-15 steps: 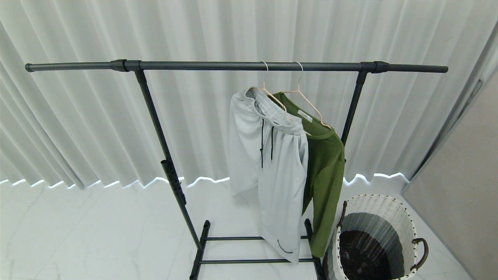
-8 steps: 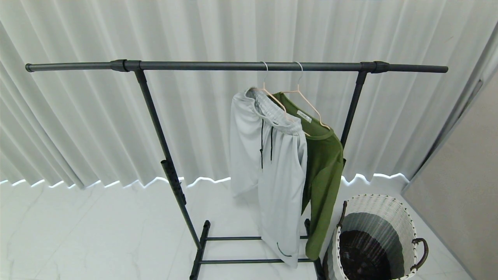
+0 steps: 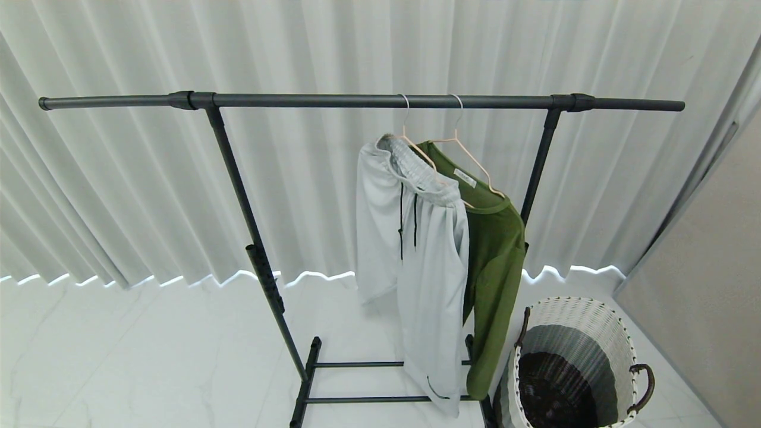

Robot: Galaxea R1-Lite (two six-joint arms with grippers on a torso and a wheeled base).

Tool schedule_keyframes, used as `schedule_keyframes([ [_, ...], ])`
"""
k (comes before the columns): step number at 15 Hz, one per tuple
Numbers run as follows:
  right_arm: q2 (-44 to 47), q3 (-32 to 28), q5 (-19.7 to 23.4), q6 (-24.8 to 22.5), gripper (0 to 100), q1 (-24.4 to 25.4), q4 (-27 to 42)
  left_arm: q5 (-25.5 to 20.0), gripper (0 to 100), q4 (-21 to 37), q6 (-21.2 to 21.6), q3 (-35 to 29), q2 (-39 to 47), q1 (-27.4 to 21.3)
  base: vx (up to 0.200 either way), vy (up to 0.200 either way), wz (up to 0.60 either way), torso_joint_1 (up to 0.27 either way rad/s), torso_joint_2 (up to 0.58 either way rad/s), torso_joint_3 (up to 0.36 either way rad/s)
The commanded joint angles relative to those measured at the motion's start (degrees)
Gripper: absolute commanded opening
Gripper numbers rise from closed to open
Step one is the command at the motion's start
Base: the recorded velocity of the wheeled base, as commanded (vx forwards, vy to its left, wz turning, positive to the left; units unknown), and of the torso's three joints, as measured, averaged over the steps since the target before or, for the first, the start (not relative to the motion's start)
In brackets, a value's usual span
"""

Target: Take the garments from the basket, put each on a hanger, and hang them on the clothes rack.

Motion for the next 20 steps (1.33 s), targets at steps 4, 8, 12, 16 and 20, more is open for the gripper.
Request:
schedule_keyframes([
  [4, -0.24, 0.01, -0.01, 0.03, 100, 0.01, 0.06, 0.06, 100, -0.05, -0.13, 0.02, -0.13, -0.05, 0.0, 0.0, 0.0, 0.0, 0.0, 0.0],
  [8, -0.24, 0.01, -0.01, 0.03, 100, 0.01, -0.03, 0.06, 100, -0.05, -0.13, 0.02, -0.13, 0.04, 0.0, 0.0, 0.0, 0.0, 0.0, 0.0],
  [12, -0.24, 0.01, -0.01, 0.03, 100, 0.01, -0.03, 0.06, 100, -0.05, -0.13, 0.02, -0.13, 0.04, 0.0, 0.0, 0.0, 0.0, 0.0, 0.0],
  [16, -0.24, 0.01, -0.01, 0.03, 100, 0.01, 0.06, 0.06, 100, -0.05, -0.13, 0.02, -0.13, -0.05, 0.0, 0.0, 0.0, 0.0, 0.0, 0.0],
  [20, -0.24, 0.01, -0.01, 0.03, 100, 0.01, 0.06, 0.06, 100, -0.05, -0.13, 0.02, -0.13, -0.05, 0.0, 0.0, 0.0, 0.0, 0.0, 0.0],
])
